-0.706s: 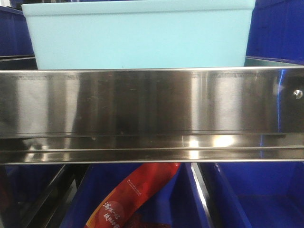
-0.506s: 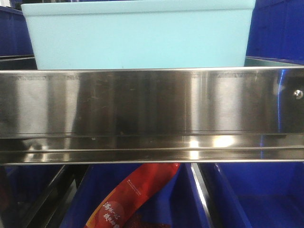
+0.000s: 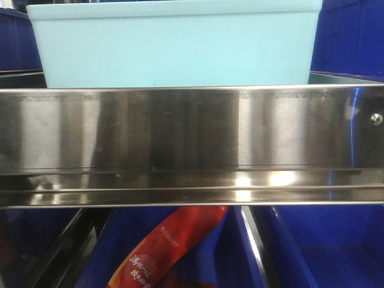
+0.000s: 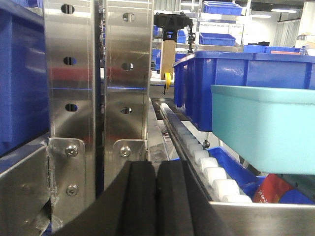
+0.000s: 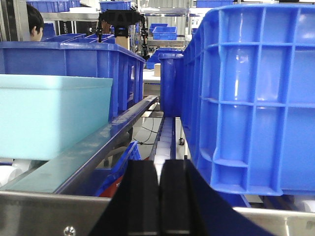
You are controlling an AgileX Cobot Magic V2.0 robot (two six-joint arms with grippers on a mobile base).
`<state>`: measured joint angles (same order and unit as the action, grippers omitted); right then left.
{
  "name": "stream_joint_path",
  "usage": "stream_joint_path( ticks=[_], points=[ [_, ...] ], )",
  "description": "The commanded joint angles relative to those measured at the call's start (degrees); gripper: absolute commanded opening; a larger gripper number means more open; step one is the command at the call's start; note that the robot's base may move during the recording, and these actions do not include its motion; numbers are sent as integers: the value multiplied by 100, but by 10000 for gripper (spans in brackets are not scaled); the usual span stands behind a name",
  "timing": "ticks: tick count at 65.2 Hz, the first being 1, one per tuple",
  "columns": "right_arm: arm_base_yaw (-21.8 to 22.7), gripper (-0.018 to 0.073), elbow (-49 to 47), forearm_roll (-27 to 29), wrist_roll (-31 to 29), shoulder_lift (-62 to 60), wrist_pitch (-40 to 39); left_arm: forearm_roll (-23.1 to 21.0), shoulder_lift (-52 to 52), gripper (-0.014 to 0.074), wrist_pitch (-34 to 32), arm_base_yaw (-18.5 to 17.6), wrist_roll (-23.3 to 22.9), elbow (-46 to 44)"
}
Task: Fetch blue bin and place on conveyor start
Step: 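Lower both grippers onto the side walls of the turquoise bin on the shelf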
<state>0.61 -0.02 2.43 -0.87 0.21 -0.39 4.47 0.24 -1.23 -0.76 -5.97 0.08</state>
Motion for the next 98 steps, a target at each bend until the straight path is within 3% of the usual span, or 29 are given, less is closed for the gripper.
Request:
stream_joint_path(
  ticks=[1, 21, 28, 49, 59, 63, 76, 89, 98],
  points=[
    [34, -165, 2, -35, -10, -21, -132, 20, -24, -111, -78, 8, -22, -8],
    [34, -165, 2, -35, -10, -21, -503, 20, -24, -111, -77, 8, -22, -8],
    [34, -165, -73, -35, -10, -21, -509, -30, -24, -111, 402, -4, -22, -175],
    [34, -165, -2188, -35, -10, 427, 1824, -30, 542, -111, 2137, -4, 1, -2205],
    [34, -165, -3168, -35, -10, 1307, 2587, -34, 1414, -111, 2944, -4, 597, -3137],
    [34, -165, -3520, -35, -10, 1667, 2905, -45, 1781, -111, 3182, -4, 597, -3488],
    [34, -165, -4353, -35, -10, 2534, 3139, -125, 2428, -111, 3118, -4, 597, -4003],
    [34, -165, -4448, 35, -10, 2671, 3064, -637, 2518, -111, 2731, -4, 597, -4007],
    [34, -165, -4552, 62, -10, 2873, 3306, -678, 3035, -111, 2991, -4, 597, -4380]
  ],
)
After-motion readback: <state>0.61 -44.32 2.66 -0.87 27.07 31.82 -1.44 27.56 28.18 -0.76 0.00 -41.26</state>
